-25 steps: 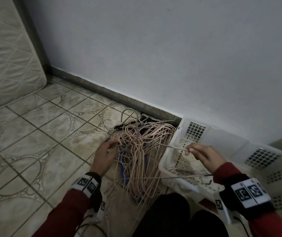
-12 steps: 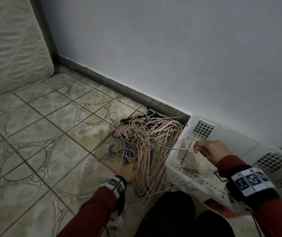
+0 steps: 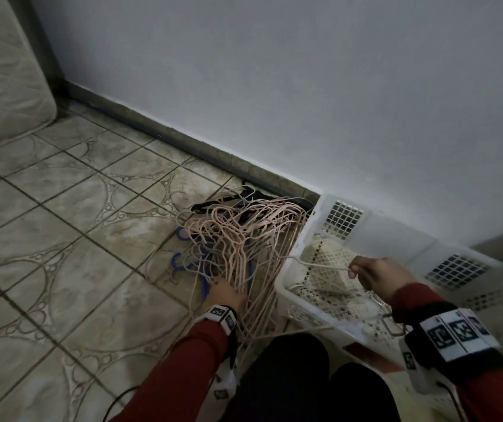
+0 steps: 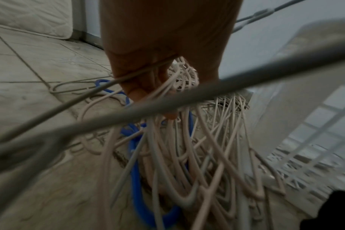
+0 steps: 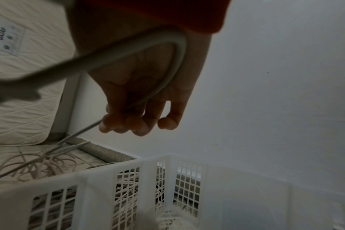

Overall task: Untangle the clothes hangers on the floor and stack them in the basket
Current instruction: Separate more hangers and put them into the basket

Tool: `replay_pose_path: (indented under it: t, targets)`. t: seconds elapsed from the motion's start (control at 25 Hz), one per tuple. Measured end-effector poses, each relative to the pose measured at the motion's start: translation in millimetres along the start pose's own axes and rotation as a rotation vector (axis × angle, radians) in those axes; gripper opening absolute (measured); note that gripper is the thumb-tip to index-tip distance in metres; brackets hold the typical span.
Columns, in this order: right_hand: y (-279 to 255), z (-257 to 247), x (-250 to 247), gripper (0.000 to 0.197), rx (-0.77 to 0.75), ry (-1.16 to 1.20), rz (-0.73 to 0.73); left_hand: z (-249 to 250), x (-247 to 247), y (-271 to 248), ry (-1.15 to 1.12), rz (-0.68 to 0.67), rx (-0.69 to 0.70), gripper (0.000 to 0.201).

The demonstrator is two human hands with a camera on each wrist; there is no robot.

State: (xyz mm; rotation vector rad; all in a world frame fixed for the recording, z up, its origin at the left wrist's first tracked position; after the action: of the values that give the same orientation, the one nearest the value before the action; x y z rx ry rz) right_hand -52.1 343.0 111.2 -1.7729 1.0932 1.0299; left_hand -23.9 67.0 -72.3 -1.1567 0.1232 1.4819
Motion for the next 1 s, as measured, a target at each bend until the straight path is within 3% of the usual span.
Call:
replay_pose_path:
  t: [0.08,0.24,0.52,0.76,1.0]
  targets:
    - [-4,4,-2,0.039,0.008,0.046,0.018,6,-5,-1,0.032,-0.018,0.076,0.034]
    - [-14,1,-8,0.037,-0.003,0.086,0.067,6,-24,-10,-0.033,-0.101,0.213,0.036]
    - [-22,-25,-14,0.035,-0.06,0.215,0.221,17,-114,-59,-0.027,0.125,0.347,0.022]
    - [-23,-49,2,0.02,-0.104,0.303,0.22,5,-158,-107,0.091,0.23,0.357,0.025]
    - [-20,-96,6,0.02,-0.299,0.301,0.228,-20,-203,-142,0.122,0.405,0.372,0.027]
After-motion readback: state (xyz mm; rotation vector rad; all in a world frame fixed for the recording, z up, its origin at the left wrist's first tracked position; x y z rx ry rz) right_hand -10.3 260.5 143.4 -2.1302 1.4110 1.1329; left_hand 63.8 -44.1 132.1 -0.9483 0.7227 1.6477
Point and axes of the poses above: each hand's wrist, its own y-axis towards the middle knuckle, its own x-axis out of the palm, z = x × y, the point moved 8 cm from there along y, towards the middle knuckle, and after that the axes turned 5 degrees about y, right-handed, at the moved point
